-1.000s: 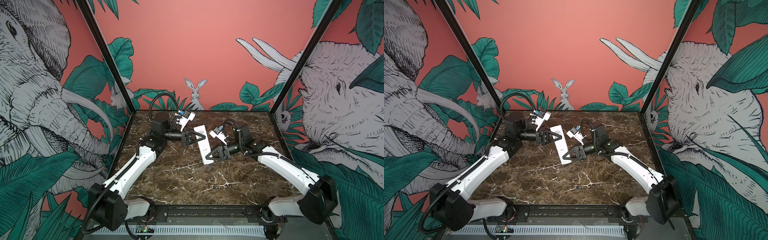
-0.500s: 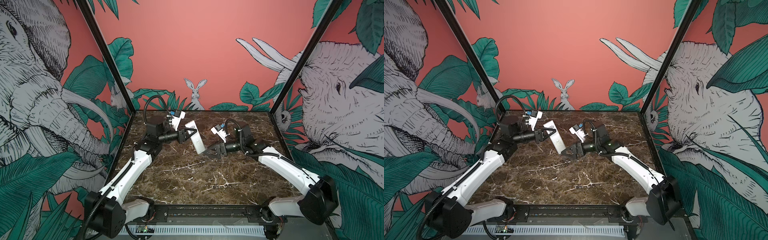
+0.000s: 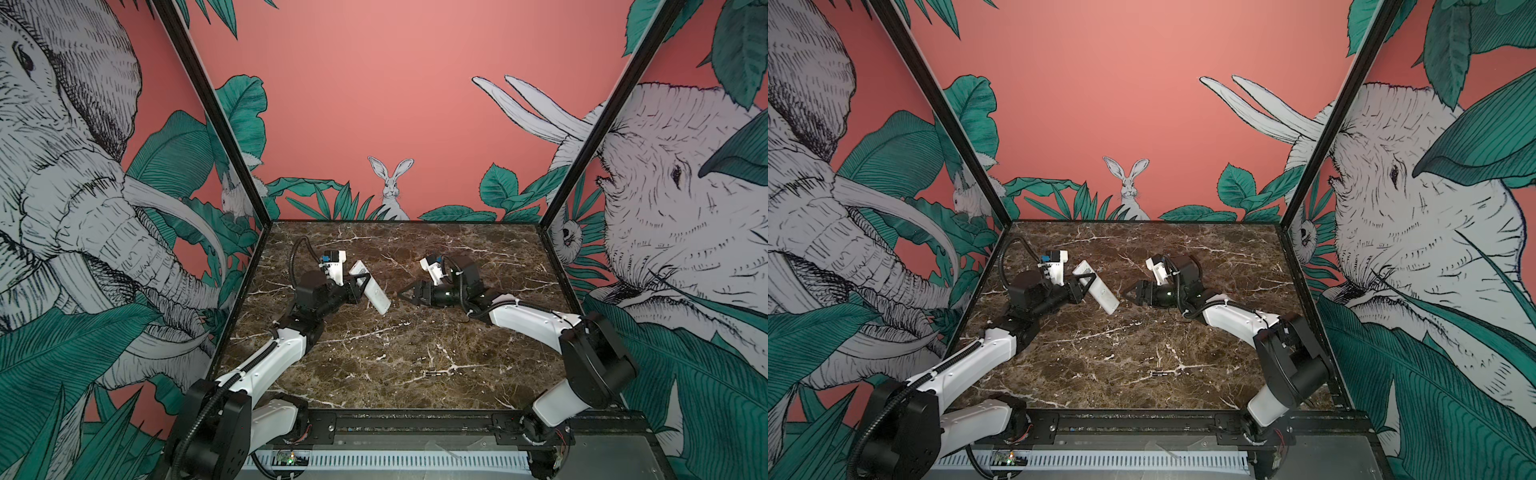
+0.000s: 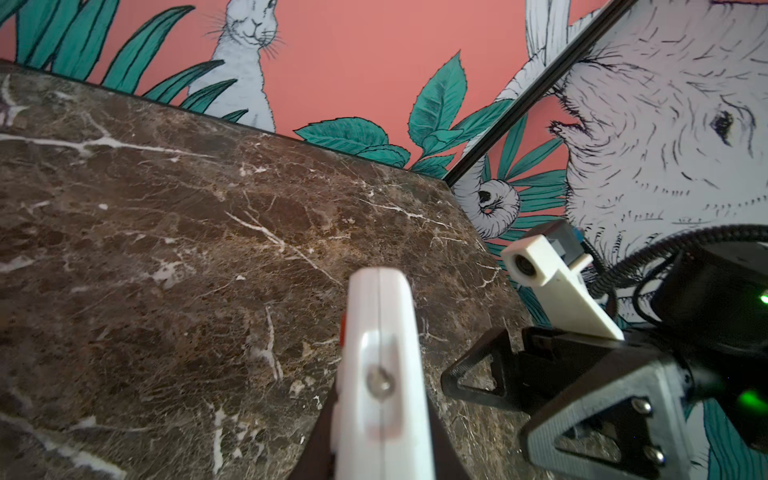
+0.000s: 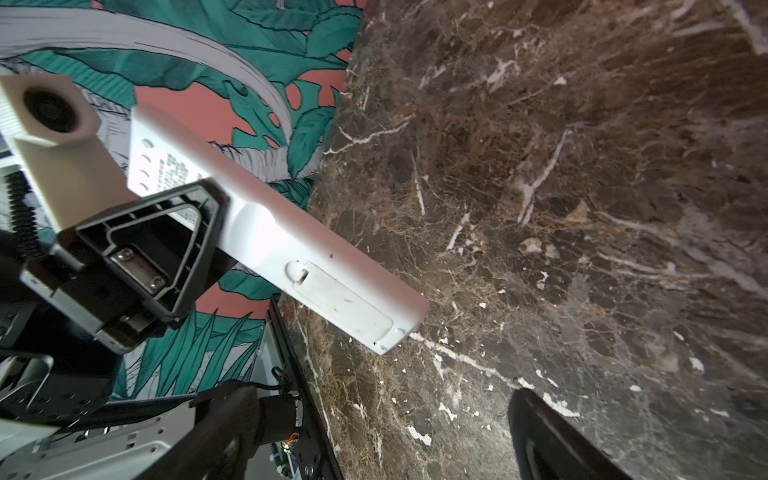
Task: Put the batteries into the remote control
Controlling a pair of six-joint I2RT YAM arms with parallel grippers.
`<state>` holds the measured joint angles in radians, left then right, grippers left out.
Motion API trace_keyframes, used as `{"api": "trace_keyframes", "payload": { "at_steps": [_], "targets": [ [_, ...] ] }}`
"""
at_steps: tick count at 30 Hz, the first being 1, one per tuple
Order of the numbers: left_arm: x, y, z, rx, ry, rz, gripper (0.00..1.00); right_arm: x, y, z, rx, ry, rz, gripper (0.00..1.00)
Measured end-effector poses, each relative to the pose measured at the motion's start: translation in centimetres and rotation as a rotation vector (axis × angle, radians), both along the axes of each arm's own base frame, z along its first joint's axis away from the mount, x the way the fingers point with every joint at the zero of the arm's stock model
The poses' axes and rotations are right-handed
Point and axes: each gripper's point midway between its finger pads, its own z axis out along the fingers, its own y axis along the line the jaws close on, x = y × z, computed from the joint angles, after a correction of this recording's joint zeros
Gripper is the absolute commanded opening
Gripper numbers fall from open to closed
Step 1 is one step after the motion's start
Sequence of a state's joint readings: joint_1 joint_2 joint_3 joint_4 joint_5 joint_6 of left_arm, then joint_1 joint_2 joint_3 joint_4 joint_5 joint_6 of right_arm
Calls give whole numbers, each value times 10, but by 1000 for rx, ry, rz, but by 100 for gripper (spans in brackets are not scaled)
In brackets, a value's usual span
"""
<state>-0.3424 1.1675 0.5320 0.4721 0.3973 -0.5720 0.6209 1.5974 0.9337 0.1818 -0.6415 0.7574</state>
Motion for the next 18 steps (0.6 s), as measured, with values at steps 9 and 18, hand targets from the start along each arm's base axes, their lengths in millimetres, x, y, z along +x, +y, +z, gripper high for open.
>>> {"api": "trace_keyframes", "payload": {
  "at_steps": [9, 18],
  "targets": [
    [-9, 21, -49, -7, 9, 111, 0, -4, 35, -34, -95, 31, -44, 80],
    [-12, 29, -48, -15, -64, 151, 0, 0, 59, -61, -98, 102, -70, 76]
  ]
}}
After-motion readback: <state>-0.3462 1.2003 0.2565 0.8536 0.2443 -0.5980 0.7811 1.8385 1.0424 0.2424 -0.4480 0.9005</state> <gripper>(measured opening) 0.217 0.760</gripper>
